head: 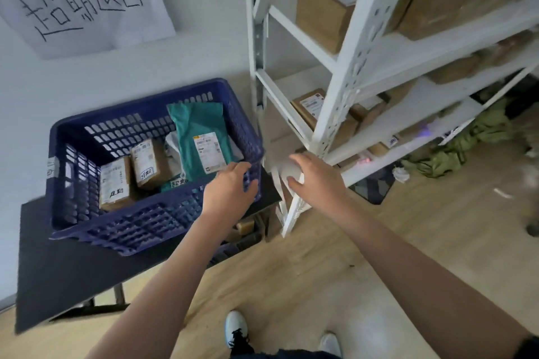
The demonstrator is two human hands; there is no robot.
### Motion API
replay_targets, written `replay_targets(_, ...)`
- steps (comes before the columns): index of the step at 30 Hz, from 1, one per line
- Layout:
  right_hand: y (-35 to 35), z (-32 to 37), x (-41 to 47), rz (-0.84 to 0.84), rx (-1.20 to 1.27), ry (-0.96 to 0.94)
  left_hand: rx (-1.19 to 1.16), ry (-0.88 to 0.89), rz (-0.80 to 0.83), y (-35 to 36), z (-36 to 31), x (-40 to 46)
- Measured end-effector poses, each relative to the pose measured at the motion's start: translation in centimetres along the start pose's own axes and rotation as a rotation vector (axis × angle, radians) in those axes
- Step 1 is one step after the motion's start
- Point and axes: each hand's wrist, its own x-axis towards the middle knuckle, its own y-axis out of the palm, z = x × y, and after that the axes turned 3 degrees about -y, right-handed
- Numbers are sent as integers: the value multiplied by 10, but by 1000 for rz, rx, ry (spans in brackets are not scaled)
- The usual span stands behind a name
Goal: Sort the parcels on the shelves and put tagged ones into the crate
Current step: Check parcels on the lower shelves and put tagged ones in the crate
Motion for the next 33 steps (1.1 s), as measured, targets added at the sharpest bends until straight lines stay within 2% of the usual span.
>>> replay_targets(9,-86,-155,-91,-53,22,88,-29,30,-53,67,-164,-28)
replay_targets(17,-145,-277,-135,-95,109,269,9,151,33,125,-284,-15)
replay_targets(22,-156,-353,-119,-118,171,374,60,149,101,157,-345,23)
replay_targets(33,-215,-527,-12,-1,65,366,-35,145,117,248,-485,180)
